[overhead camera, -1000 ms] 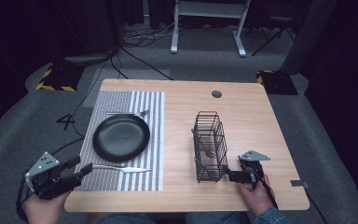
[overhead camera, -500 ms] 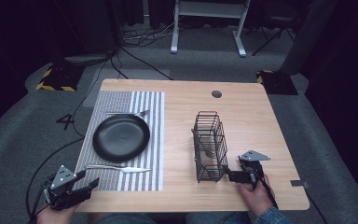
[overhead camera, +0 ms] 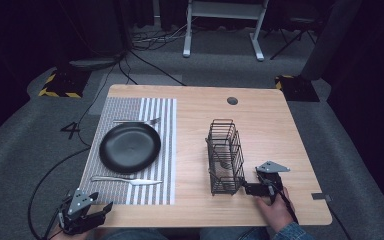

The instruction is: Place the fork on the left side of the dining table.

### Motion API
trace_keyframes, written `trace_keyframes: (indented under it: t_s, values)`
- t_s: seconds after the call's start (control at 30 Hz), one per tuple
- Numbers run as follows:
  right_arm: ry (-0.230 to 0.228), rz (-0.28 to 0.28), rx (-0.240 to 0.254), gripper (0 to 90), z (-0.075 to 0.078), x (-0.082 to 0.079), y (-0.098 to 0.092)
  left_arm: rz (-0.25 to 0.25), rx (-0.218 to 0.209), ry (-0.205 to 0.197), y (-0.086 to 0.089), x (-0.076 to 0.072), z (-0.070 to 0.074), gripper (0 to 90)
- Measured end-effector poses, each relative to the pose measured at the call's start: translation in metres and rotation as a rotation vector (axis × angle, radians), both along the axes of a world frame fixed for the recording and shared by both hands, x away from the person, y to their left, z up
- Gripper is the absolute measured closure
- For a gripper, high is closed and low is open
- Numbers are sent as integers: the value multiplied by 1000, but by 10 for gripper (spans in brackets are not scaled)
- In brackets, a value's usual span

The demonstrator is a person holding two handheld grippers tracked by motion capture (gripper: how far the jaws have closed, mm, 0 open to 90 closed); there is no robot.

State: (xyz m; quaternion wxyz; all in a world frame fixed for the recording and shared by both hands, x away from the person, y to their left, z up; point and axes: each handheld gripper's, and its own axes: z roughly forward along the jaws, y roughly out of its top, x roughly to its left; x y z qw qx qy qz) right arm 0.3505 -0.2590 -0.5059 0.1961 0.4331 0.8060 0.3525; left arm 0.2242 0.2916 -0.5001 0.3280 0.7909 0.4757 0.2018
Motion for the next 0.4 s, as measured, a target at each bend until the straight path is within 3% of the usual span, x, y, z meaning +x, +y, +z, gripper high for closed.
trace_keyframes:
  t_s: [0.03, 0.17, 0.4]
  values:
    - [0, 0, 0, 174, 0, 0, 0, -5, 22, 11, -2, 0, -3, 376]
    - [0, 0, 0, 174, 0, 0, 0, -6, -26, 2, 0, 0, -8, 354]
    - [0, 1, 0, 174, 0, 0, 0, -7, -43, -20, 1, -2, -11, 345]
